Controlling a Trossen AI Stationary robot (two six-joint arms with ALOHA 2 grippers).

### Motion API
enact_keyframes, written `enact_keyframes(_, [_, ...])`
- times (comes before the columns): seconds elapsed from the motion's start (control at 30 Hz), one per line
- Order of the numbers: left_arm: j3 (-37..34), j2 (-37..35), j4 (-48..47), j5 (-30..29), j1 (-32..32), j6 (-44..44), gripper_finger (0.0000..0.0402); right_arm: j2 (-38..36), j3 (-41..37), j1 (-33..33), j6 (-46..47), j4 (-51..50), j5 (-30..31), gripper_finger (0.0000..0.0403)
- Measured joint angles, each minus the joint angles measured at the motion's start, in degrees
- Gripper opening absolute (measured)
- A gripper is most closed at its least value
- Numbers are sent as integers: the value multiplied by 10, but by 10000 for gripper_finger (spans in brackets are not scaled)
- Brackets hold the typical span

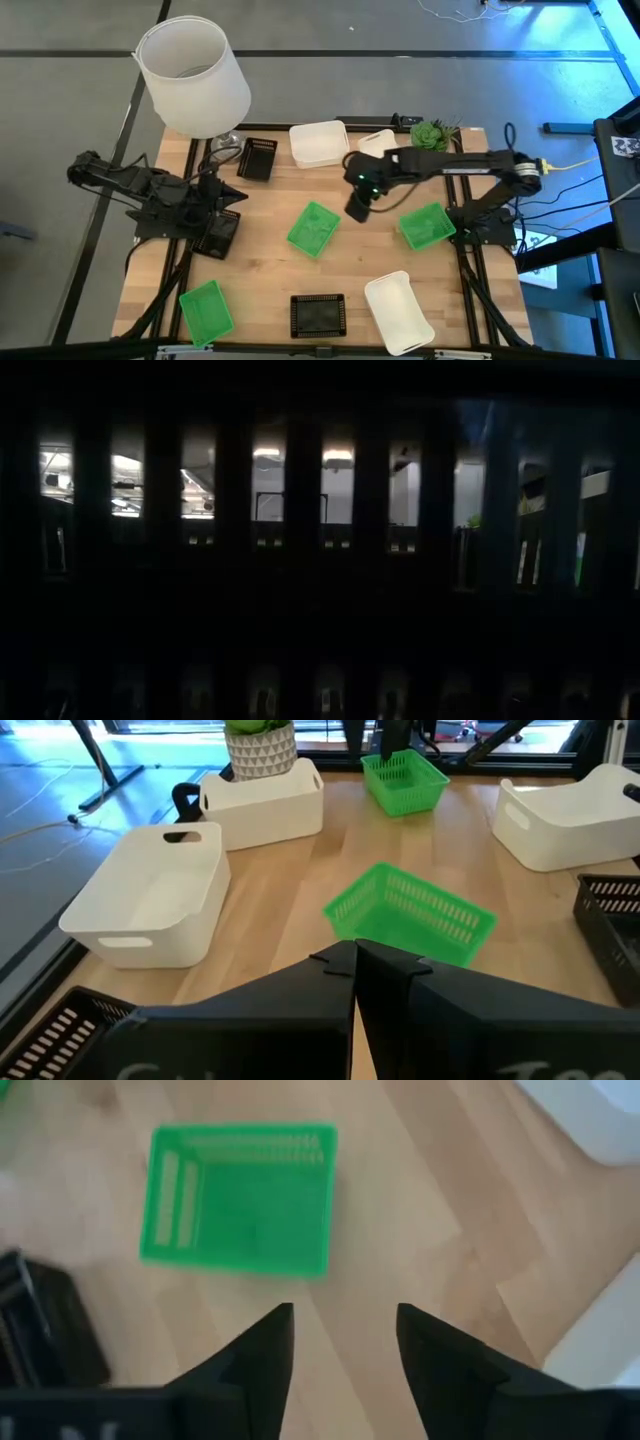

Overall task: Stack baskets by color
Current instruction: Stack the middle left green bin on the middle right green bin

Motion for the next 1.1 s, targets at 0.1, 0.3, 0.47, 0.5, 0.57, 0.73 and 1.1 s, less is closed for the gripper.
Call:
enact_keyframes(0.1, [0,0,0,0,0,0,0,41,22,-8,11,29,-7,185])
enact_keyframes(0.3, [0,0,1,0,0,3,0,125,63,-18,13,49,-32,175])
enact_keyframes(0.47, [0,0,1,0,0,4,0,181,87,-18,12,50,-29,170])
enact_keyframes(0.5, [0,0,1,0,0,4,0,189,90,-18,12,50,-29,169])
enact_keyframes(0.57, [0,0,1,0,0,6,0,203,92,-18,12,51,-29,169])
enact_keyframes(0.73, [0,0,1,0,0,6,0,227,92,-18,11,53,-30,169])
enact_keyframes(1.1, [0,0,1,0,0,6,0,279,92,-18,7,65,-30,169])
